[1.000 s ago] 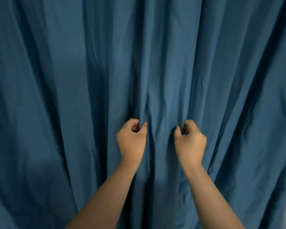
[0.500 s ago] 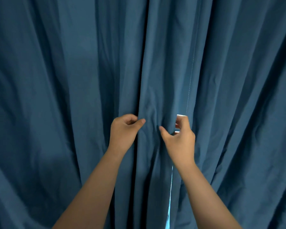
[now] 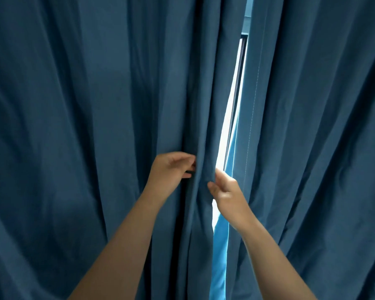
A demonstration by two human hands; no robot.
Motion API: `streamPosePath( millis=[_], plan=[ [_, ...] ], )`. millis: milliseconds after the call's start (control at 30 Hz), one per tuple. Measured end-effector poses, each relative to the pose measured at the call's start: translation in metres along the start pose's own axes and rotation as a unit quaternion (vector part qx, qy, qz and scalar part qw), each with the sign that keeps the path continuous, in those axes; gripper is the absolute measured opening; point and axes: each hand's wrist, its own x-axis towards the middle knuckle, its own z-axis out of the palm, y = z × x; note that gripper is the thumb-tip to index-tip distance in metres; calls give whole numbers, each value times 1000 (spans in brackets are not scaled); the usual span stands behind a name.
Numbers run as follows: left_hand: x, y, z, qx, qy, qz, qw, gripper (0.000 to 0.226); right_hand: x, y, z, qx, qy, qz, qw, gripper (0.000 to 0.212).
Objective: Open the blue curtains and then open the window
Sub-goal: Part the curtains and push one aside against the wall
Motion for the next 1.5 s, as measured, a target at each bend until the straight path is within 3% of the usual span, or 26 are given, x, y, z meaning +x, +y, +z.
streamPosePath(
  millis=[100,267,367,467,567,667,833,900,1033,1267,1367,1500],
  plan=[
    [-1,3,3,-1,-30,-1,1000,25,-3,-3,-1,88,-27,0,996,42],
    [-5,7,10,-22,-48,-13,999,29,1,1,9,60,78,22,995,37],
    [-7,5,10,-34,-45,5,998,28,5,3,14,61,139,25,988,23],
    [-9,-2,5,-18,82,101,991,28,8,7,13,47,185,46,981,23],
    [-13,-12,-2,40,215,184,958,27,13,16,14,12,200,40,979,10],
    [-8,-21,-6,85,259,180,945,34,17,20,15,-34,208,32,977,11],
    [8,-24,-23,60,194,21,979,72,25,9,33,-143,221,18,965,30],
    [10,-26,-22,58,185,-4,981,62,24,8,33,-166,229,14,959,36],
    [14,-29,-23,73,191,21,979,11,25,9,36,-186,247,18,951,33],
    [14,-32,-42,52,130,33,990,22,15,0,70,-157,347,36,924,41],
    [16,-30,-50,33,99,27,994,33,16,-1,84,-155,343,42,926,41],
    [20,-23,-65,43,23,-2,999,23,19,-2,98,-143,329,43,932,45]
  ],
)
